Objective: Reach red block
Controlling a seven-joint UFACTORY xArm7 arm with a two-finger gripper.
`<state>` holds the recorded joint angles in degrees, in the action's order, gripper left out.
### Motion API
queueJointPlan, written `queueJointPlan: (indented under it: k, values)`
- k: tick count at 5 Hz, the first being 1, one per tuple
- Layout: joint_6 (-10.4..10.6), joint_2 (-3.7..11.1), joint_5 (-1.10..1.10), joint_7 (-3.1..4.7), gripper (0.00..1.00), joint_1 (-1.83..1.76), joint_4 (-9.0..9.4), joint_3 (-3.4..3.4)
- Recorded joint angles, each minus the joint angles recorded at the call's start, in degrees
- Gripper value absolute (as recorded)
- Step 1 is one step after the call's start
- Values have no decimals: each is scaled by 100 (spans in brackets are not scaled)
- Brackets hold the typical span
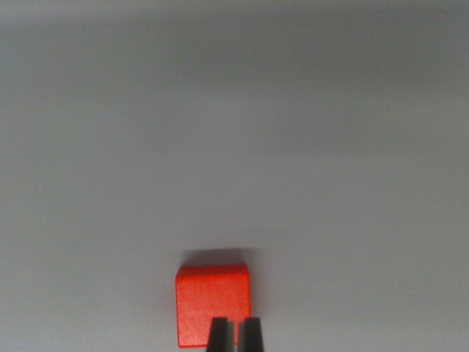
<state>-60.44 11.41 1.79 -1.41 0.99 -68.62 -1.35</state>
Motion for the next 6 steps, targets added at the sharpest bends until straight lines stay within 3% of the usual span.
queueJointPlan:
  k: [1, 2, 3, 4, 5, 6]
  values:
    - [0, 0, 0, 0, 0, 0, 0, 0]
    - [256, 90, -7, 6, 0, -10, 181, 3]
    - [256, 90, -7, 6, 0, -10, 181, 3]
    - [506, 179, -13, 13, 0, -21, 358, 7]
    - [506, 179, -13, 13, 0, -21, 358, 7]
    - [744, 263, -19, 19, 0, -30, 527, 10]
